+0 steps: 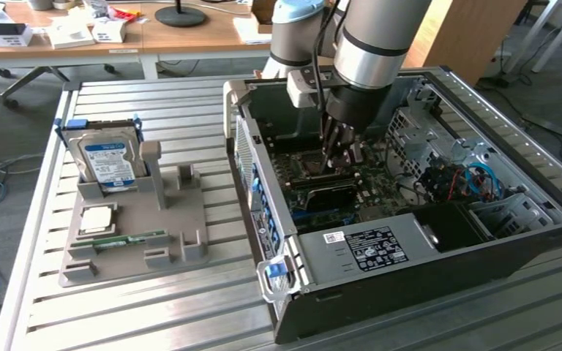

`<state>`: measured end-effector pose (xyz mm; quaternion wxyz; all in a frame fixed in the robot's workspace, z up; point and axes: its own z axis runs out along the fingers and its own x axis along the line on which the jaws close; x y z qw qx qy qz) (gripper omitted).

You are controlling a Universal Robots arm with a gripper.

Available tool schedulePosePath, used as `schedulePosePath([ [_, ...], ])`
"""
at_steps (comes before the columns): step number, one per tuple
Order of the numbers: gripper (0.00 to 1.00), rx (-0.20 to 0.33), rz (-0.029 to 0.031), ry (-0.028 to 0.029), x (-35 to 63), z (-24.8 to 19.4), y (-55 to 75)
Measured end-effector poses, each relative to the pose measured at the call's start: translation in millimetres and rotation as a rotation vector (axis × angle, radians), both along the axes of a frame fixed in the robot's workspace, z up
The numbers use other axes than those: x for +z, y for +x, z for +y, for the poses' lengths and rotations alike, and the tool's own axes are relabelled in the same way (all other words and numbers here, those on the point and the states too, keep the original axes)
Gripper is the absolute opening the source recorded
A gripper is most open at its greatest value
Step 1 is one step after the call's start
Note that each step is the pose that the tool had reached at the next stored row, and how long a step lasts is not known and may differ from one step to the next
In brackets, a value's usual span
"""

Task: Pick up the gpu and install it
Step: 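Press down on the gpu until it lock into place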

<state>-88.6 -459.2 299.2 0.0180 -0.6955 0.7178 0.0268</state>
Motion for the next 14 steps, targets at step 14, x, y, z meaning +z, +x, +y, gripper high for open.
schedulePosePath([
  [14,0.11,0.000,-0.0008,0.0002,19.8,0.0,0.0],
])
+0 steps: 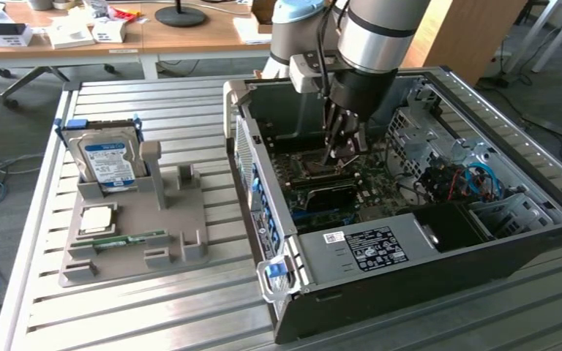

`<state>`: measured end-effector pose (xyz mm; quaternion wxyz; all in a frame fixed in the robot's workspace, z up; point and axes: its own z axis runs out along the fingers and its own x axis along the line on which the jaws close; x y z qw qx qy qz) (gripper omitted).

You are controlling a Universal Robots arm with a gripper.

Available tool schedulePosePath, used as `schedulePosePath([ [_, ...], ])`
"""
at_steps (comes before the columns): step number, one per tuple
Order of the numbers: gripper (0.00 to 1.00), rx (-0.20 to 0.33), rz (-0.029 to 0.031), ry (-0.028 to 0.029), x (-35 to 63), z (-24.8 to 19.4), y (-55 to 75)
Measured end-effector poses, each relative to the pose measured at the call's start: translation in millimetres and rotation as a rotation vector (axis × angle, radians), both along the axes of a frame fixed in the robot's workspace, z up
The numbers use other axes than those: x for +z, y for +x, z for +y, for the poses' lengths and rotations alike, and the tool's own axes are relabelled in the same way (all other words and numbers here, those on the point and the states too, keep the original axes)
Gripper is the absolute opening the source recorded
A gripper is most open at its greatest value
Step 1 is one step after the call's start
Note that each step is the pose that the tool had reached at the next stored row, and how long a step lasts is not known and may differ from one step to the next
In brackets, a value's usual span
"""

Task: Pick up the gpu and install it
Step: 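Press down on the gpu until it lock into place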

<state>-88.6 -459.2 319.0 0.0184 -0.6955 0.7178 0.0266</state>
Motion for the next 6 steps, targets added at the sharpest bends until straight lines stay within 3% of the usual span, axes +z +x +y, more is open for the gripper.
schedulePosePath([
  [6,0.11,0.000,0.0001,-0.0002,0.1,0.0,0.0],
])
